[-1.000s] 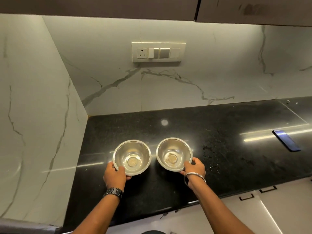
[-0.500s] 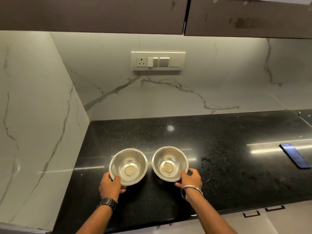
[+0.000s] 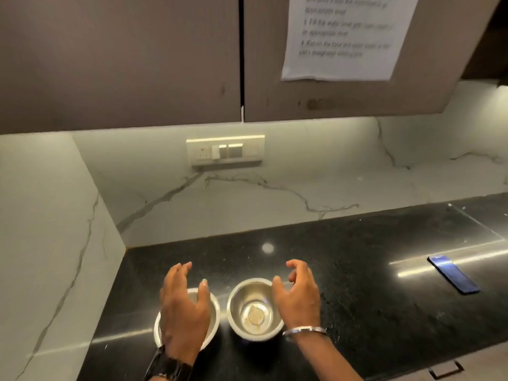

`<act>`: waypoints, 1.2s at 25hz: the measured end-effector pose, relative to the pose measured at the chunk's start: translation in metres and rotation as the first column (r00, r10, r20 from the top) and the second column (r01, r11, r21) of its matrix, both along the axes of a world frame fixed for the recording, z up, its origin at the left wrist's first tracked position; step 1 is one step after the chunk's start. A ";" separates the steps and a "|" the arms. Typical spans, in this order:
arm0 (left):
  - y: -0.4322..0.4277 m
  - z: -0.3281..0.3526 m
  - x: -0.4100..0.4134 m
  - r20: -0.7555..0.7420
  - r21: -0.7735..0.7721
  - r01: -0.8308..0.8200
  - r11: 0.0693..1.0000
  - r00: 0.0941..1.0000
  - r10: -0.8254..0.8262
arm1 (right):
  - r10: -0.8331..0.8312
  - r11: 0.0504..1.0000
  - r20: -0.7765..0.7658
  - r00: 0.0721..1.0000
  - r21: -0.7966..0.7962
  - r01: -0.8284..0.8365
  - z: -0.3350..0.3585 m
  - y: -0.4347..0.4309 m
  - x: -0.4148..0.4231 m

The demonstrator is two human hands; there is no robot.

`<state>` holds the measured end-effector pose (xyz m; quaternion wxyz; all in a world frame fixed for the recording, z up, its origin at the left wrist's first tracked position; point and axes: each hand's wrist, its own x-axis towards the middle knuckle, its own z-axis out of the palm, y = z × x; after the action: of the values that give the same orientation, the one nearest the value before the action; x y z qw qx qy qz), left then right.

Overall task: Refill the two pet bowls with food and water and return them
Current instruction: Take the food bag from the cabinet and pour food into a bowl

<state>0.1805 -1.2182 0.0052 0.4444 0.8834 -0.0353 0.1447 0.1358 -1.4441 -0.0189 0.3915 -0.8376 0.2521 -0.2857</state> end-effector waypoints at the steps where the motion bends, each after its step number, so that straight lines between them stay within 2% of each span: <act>1: -0.010 0.019 0.001 0.060 -0.022 0.033 0.999 0.998 -0.032 | 0.030 0.999 0.083 0.996 -0.033 -0.028 0.022 -0.001 0.003; 4: -0.040 0.085 0.004 0.253 -0.042 0.101 0.994 0.964 -0.087 | 0.094 0.989 0.274 0.957 -0.137 -0.058 0.101 -0.008 0.009; 8: -0.072 0.179 -0.004 0.529 -0.001 0.213 0.977 0.829 -0.180 | 0.160 0.950 0.528 0.834 -0.313 0.016 0.217 -0.016 0.006; 13: -0.104 0.258 0.010 0.649 0.033 0.252 0.967 0.731 -0.212 | 0.192 0.918 0.660 0.726 -0.382 0.105 0.317 -0.030 0.023; 15: -0.119 0.285 0.022 0.652 0.041 0.272 0.961 0.721 -0.232 | 0.188 0.917 0.655 0.732 -0.385 0.109 0.349 -0.036 0.037; 18: -0.136 0.314 0.040 0.599 0.002 0.306 0.952 0.762 -0.246 | 0.169 0.939 0.612 0.773 -0.337 0.062 0.380 -0.039 0.062; 20: -0.143 0.325 0.047 0.569 -0.055 0.327 0.943 0.786 -0.240 | 0.125 0.973 0.568 0.814 -0.231 0.011 0.385 -0.039 0.076; 22: -0.147 0.331 0.053 0.579 -0.078 0.322 0.943 0.785 -0.220 | 0.057 0.998 0.558 0.828 -0.009 -0.062 0.382 -0.039 0.087; 25: -0.146 0.336 0.058 0.600 -0.102 0.308 0.946 0.777 -0.188 | 0.016 0.924 0.552 0.834 0.310 -0.223 0.360 -0.036 0.098; 27: -0.144 0.339 0.060 0.607 -0.103 0.311 0.945 0.772 -0.188 | -0.029 0.770 0.545 0.838 0.546 -0.329 0.341 -0.028 0.100; 30: -0.143 0.340 0.060 0.607 -0.105 0.323 0.941 0.770 -0.196 | -0.145 0.428 0.537 0.831 0.791 -0.437 0.323 -0.018 0.100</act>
<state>0.2410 -1.3615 0.3453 0.5150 0.7310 -0.2782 0.3508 0.2360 -1.4616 0.3044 0.8498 -0.4068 0.1672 -0.2904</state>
